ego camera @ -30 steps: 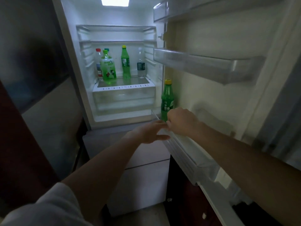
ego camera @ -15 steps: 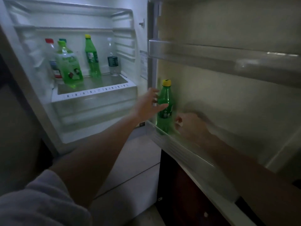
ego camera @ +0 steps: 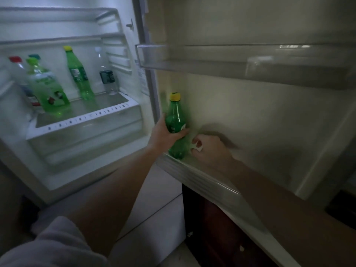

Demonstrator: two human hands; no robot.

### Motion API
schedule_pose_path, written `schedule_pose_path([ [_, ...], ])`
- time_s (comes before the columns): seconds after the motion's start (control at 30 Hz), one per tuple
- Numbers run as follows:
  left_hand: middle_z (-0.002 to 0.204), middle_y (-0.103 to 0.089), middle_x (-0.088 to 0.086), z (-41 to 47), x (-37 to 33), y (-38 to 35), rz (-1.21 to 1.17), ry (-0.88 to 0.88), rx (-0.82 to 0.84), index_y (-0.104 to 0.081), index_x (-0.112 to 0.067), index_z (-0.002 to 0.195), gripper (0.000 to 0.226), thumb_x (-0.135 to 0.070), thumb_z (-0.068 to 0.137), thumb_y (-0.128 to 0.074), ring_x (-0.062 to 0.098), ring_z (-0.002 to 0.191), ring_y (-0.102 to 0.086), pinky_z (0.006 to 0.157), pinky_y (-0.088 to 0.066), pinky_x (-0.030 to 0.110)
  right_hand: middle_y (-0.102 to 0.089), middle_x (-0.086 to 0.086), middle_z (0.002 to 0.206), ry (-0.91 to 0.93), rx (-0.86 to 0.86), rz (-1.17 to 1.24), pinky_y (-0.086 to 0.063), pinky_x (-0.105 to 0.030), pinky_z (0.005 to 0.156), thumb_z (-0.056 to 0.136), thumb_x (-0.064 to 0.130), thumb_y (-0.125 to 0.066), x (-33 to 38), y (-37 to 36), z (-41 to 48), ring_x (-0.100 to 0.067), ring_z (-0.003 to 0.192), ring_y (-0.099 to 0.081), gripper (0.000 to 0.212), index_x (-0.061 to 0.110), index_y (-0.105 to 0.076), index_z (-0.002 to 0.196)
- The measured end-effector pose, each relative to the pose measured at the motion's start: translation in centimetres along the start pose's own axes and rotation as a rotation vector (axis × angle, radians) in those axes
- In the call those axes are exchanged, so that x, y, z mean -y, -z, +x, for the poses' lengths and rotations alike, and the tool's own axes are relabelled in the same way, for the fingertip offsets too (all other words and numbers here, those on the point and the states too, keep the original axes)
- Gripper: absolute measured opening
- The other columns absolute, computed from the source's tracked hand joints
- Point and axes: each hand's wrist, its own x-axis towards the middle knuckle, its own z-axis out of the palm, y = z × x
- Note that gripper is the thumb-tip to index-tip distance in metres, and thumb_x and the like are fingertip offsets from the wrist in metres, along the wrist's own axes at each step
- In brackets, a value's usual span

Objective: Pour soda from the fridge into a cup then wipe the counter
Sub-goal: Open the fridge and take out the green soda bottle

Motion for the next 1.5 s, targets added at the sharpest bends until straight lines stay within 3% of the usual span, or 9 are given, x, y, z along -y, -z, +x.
schedule_pose_path([
  [0.13, 0.101, -0.070, -0.008, -0.6, -1.5, 1.2, -0.189, -0.008, -0.165, -0.058, -0.025, 0.116, 0.057, -0.044, 0.069, -0.085, 0.009, 0.093, -0.068, 0.082, -0.057, 0.036, -0.066, -0.002, 0.103, 0.081, 0.009, 0.157, -0.054, -0.030, 0.080, 0.084, 0.022, -0.073, 0.1, 0.5, 0.1, -0.014, 0.081, -0.061, 0.033, 0.012, -0.065, 0.115],
  [0.4, 0.097, -0.069, 0.000, -3.6, -5.6, 4.4, -0.387, -0.074, -0.312, -0.058, -0.012, 0.116, 0.040, -0.028, 0.084, -0.077, 0.003, 0.081, -0.067, 0.069, -0.052, 0.017, -0.062, 0.013, 0.113, 0.266, -0.093, 0.431, -0.047, -0.004, 0.077, 0.091, 0.015, -0.066, 5.7, 1.6, -0.6, 0.006, 0.086, -0.065, 0.041, 0.018, -0.057, 0.131],
  [0.67, 0.091, -0.066, 0.005, -7.6, -5.5, 6.3, -0.481, -0.154, -0.325, -0.060, -0.014, 0.104, 0.033, -0.041, 0.086, -0.070, 0.021, 0.085, -0.067, 0.078, -0.057, 0.038, -0.066, 0.016, 0.111, 0.286, -0.110, 0.572, -0.053, -0.013, 0.078, 0.089, 0.017, -0.070, 9.2, 0.9, -4.2, 0.000, 0.087, -0.067, 0.041, 0.024, -0.059, 0.128],
  [0.8, 0.090, -0.066, 0.006, -9.9, -7.3, 6.9, -0.419, -0.180, -0.362, -0.061, -0.008, 0.105, 0.044, -0.046, 0.084, -0.067, 0.018, 0.083, -0.066, 0.076, -0.057, 0.035, -0.068, 0.010, 0.111, 0.338, -0.122, 0.669, -0.054, -0.015, 0.076, 0.088, 0.014, -0.071, 9.9, 1.4, -6.1, -0.002, 0.086, -0.069, 0.041, 0.021, -0.060, 0.126],
  [1.0, 0.088, -0.069, -0.003, -14.7, -11.7, 7.6, -0.305, -0.165, -0.511, -0.063, -0.015, 0.104, 0.034, -0.041, 0.085, -0.072, 0.011, 0.084, -0.068, 0.077, -0.056, 0.034, -0.069, 0.007, 0.115, 0.480, -0.042, 0.767, -0.058, -0.026, 0.080, 0.087, 0.017, -0.073, 10.0, 3.1, -8.3, -0.007, 0.089, -0.070, 0.046, 0.016, -0.059, 0.130],
  [1.1, 0.089, -0.071, -0.010, -18.2, -14.4, 6.5, -0.201, -0.167, -0.587, -0.064, -0.030, 0.100, 0.034, -0.054, 0.077, -0.069, 0.011, 0.089, -0.069, 0.081, -0.056, 0.034, -0.067, 0.013, 0.115, 0.561, -0.024, 0.787, -0.056, -0.018, 0.074, 0.087, 0.019, -0.072, 9.5, 4.5, -10.7, -0.003, 0.087, -0.069, 0.044, 0.017, -0.058, 0.129],
  [1.23, 0.093, -0.071, -0.012, -22.3, -17.9, 3.9, -0.046, -0.176, -0.607, -0.063, -0.022, 0.106, 0.040, -0.052, 0.080, -0.067, 0.005, 0.090, -0.069, 0.078, -0.055, 0.023, -0.063, 0.016, 0.111, 0.614, 0.040, 0.750, -0.050, -0.007, 0.069, 0.091, 0.028, -0.067, 8.0, 6.9, -14.3, 0.009, 0.083, -0.066, 0.044, 0.015, -0.055, 0.132],
  [1.4, 0.088, -0.070, -0.013, -25.6, -22.5, 1.7, 0.053, -0.199, -0.630, -0.062, -0.018, 0.106, 0.025, -0.035, 0.089, -0.071, -0.001, 0.083, -0.067, 0.073, -0.050, 0.014, -0.068, 0.006, 0.118, 0.679, 0.069, 0.751, -0.056, -0.016, 0.077, 0.093, 0.031, -0.064, 6.5, 11.3, -17.4, 0.000, 0.092, -0.069, 0.042, 0.014, -0.055, 0.131],
  [1.5, 0.088, -0.071, -0.011, -26.8, -25.4, -0.4, 0.072, -0.192, -0.625, -0.062, -0.019, 0.105, 0.025, -0.037, 0.089, -0.070, 0.004, 0.085, -0.069, 0.075, -0.053, 0.021, -0.068, 0.002, 0.120, 0.687, 0.047, 0.711, -0.055, -0.016, 0.079, 0.094, 0.029, -0.063, 5.2, 14.5, -19.0, -0.004, 0.093, -0.069, 0.040, 0.012, -0.056, 0.129],
])
